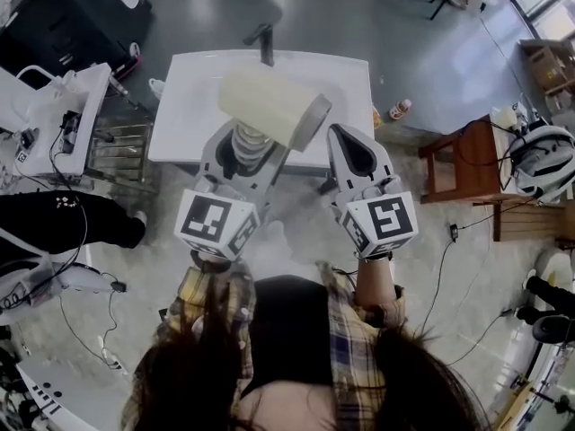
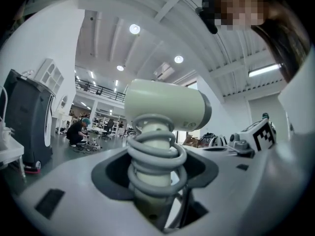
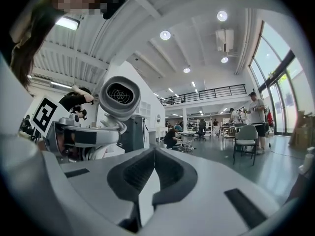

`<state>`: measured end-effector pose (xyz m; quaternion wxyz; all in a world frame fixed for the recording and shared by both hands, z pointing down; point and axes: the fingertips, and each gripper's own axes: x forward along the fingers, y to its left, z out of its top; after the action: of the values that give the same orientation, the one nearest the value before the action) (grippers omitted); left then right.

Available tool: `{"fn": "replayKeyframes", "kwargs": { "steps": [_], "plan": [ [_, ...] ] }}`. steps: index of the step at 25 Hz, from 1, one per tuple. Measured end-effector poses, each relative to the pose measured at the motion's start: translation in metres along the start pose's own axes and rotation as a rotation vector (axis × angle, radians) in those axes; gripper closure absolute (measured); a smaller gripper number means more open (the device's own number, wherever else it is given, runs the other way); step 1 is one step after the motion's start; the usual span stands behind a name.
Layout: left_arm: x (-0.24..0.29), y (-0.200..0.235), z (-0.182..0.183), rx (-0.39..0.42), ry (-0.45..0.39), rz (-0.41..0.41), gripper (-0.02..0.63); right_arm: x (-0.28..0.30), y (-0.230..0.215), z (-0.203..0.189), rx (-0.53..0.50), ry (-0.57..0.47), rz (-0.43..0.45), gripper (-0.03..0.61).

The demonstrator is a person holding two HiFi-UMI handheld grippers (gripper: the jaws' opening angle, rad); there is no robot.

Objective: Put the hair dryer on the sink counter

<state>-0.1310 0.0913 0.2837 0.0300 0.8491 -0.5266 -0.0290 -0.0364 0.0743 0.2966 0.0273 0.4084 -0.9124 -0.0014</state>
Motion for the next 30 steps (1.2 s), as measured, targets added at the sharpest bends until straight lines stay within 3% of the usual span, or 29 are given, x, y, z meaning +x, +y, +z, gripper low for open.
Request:
{"fn": "replayKeyframes", "kwargs": {
  "steps": [9,19,30],
  "plan": [
    [0.021,0.037,-0.008,-0.013,0.023,-0.054,0.342,0.027,-0.006,-0.018,0.033,0.051,-0.081,0.563],
    [0.036,0.037,-0.015,-0.04,0.035,-0.083,0.342,0.028,-0.024,-0.026,0.029,0.086,-0.117,0.563],
    [0.129,0.042,-0.022,-0.005,0.047,-0.073,0.342,0.077,-0.105,-0.034,0.046,0.078,-0.086,0.563]
  ]
}}
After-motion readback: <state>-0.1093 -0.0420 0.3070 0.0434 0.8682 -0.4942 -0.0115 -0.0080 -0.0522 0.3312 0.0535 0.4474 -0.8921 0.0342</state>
